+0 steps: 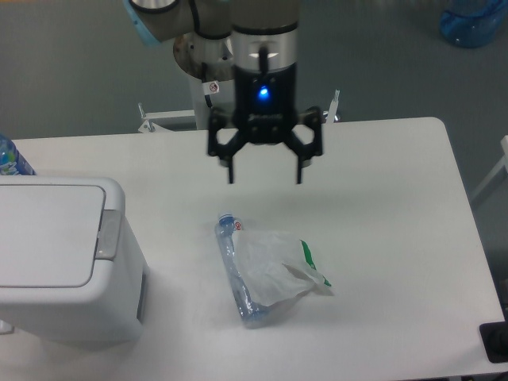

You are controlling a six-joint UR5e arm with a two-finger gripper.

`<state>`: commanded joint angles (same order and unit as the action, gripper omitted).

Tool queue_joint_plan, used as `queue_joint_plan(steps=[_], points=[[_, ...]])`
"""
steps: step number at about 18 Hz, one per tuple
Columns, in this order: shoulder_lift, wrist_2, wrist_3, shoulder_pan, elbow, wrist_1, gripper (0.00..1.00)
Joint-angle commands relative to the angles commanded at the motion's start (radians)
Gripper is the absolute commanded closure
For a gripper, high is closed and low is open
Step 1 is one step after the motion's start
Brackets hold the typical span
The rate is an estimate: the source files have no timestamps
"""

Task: Open the trash can
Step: 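Move the open gripper across the table toward the white trash bin lid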

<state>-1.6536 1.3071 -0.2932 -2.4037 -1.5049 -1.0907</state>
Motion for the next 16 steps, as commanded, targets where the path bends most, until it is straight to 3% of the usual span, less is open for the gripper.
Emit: queue_joint_plan(steps=[4,11,16], points=[[-0.008,-0.115,0.092,0.018,0.000,0.009,0.00],[-0.038,-0.117,0.105,0.083,-0.006,0.011,0.00],[-0.046,-0.117,0.109,0.087,-0.011,0.011,0.00]])
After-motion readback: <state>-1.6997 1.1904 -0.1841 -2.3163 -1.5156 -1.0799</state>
